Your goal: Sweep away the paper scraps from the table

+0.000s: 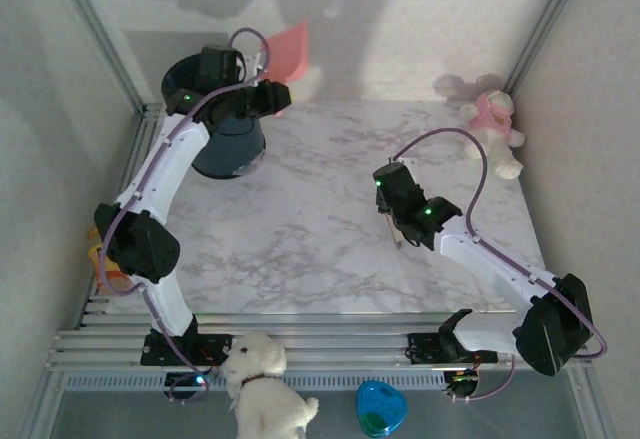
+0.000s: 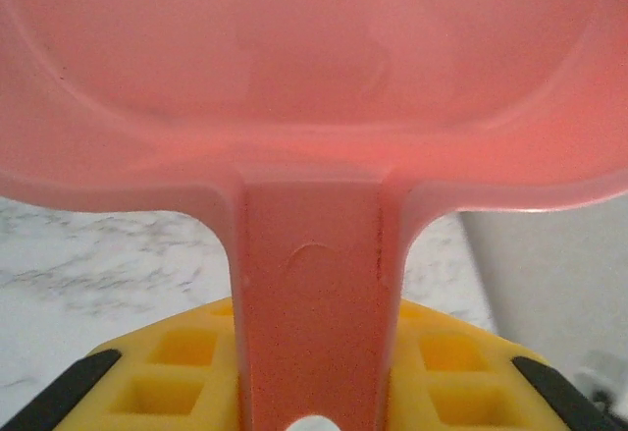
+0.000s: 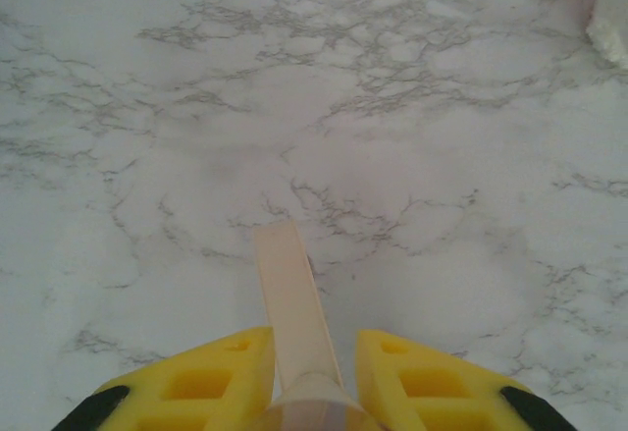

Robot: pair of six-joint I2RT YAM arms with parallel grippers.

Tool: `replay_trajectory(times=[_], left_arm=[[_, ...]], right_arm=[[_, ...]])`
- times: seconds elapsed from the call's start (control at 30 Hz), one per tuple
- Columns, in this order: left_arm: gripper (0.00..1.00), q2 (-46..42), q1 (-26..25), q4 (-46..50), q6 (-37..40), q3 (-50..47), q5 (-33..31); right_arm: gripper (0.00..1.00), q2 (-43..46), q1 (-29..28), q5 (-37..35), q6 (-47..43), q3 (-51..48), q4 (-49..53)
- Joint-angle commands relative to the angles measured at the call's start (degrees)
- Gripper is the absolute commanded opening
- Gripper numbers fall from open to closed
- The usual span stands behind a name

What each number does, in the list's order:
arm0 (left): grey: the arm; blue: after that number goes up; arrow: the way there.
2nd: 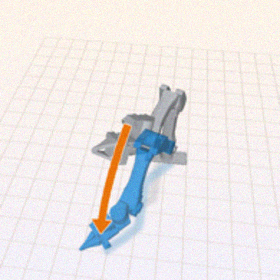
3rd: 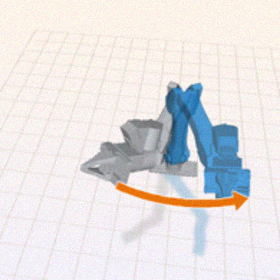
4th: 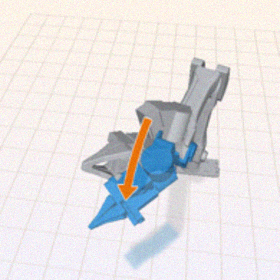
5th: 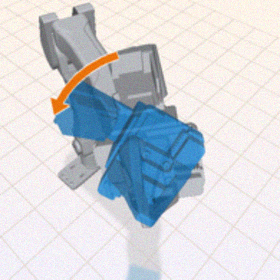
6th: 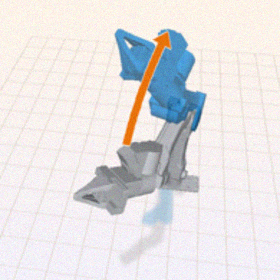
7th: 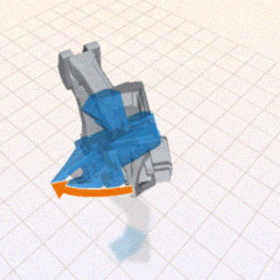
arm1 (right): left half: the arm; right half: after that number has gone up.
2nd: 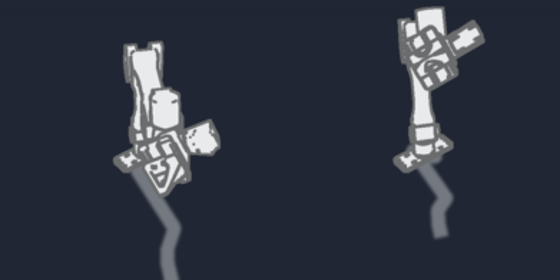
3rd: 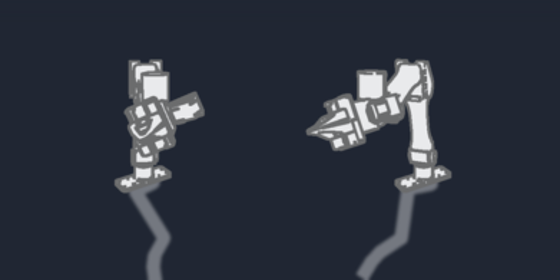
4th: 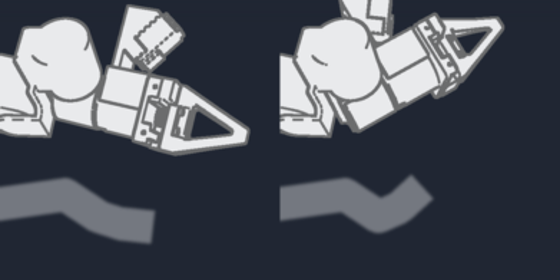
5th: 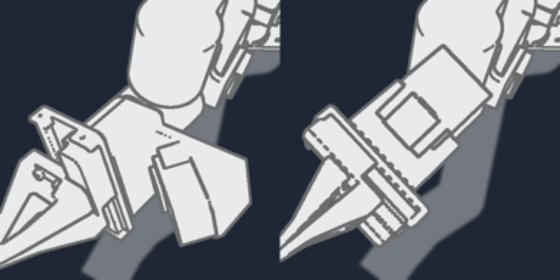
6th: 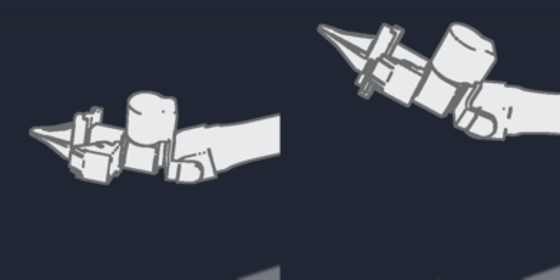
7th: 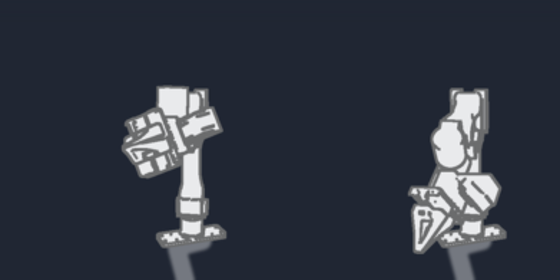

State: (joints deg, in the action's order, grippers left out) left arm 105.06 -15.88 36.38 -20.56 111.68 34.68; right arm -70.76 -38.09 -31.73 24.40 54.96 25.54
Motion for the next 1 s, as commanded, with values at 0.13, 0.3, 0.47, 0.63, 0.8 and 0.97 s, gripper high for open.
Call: replay_trajectory(times=[0.13, 0.3, 0.47, 0.63, 0.8, 0.97], left_arm=[[0.00, 3.5, -6.1, 11.3, 14.4, 3.6, -15.0], [0.00, 6.6, -8.5, 16.3, 18.5, 6.3, -19.1], [0.00, 9.7, -11.1, 20.0, 21.4, 7.1, -23.2], [0.00, 13.3, -13.5, 22.6, 23.6, 7.0, -26.2], [0.00, 16.0, -14.5, 23.4, 24.0, 6.9, -26.2], [0.00, 18.4, -15.3, 24.0, 26.0, 6.0, -25.5]], right_arm=[[0.00, 3.3, 1.1, -3.7, -1.7, -1.3, -1.3], [0.00, 4.3, 1.4, -4.2, -2.3, -2.2, -1.6], [0.00, 4.8, 1.5, -4.8, -2.6, -2.9, -1.7], [0.00, 4.7, 1.7, -5.1, -2.7, -3.0, -1.6], [0.00, 4.8, 1.8, -5.5, -2.8, -3.0, -1.4], [0.00, 4.8, 1.8, -5.8, -3.0, -3.1, -1.2]])
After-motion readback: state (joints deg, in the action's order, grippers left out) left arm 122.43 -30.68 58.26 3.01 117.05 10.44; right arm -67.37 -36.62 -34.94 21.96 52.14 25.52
